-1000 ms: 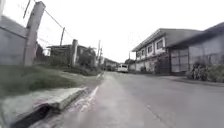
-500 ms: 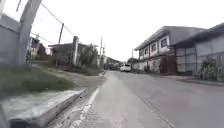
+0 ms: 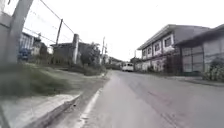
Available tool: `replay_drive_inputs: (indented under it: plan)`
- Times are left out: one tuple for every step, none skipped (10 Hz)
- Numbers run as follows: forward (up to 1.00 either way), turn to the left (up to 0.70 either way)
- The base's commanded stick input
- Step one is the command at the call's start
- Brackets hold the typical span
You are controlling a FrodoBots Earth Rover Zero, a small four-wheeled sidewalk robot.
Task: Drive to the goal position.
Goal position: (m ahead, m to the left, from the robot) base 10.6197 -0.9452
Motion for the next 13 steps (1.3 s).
replay_drive_inputs:
  plan:
    - [1.0, -0.11]
    - [1.0, -0.4]
    - [1.0, -0.4]
    - [1.0, -0.21]
    - [1.0, 0.0]
    - [1.0, 0.0]
    - [1.0, 0.0]
    - [1.0, 0.0]
    - [1.0, 0.0]
    - [1.0, 0.0]
    - [1.0, 0.0]
    - [1.0, 0.0]
    - [1.0, 0.0]
